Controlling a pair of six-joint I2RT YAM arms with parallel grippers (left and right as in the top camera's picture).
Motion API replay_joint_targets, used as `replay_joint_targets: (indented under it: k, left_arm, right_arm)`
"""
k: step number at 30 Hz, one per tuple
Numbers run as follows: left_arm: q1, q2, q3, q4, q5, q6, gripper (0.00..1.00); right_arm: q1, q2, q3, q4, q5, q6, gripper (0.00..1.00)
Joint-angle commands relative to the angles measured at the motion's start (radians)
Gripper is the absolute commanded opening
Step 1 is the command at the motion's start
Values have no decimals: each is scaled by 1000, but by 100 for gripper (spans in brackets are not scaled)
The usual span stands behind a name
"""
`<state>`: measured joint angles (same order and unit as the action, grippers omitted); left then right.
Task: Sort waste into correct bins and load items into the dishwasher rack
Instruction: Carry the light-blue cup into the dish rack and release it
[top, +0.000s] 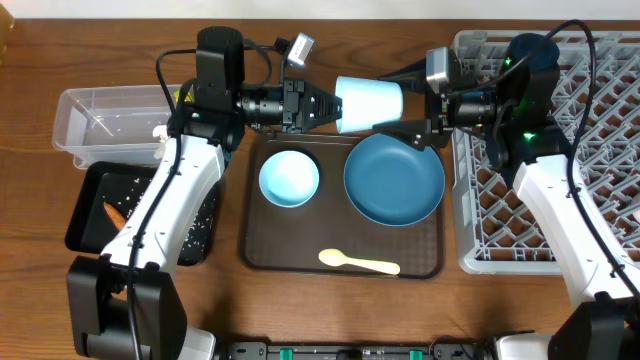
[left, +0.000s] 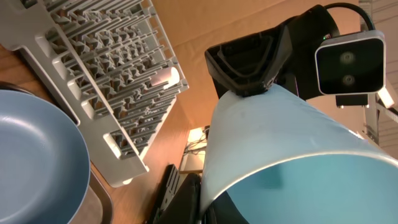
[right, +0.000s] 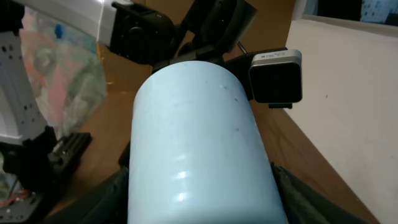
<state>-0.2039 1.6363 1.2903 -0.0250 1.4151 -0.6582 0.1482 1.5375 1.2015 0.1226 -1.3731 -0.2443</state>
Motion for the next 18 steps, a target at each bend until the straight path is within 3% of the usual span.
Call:
replay_joint_targets:
  k: [1,7,12,18]
  left_arm:
    - [-5,10,10,5,32,-6,8]
    - [-5,10,10,5,33,-6,13]
    - [6,10,10,5,32,38,37]
    - [47,10,1,-3,-71,147,44]
  right_arm:
    - [8,-19,11,1,3,5,60]
    - [7,-19,11,1,3,5,55]
    - [2,-19,11,0,16,25,52]
    - [-35,-19,11,-33,166,109,52]
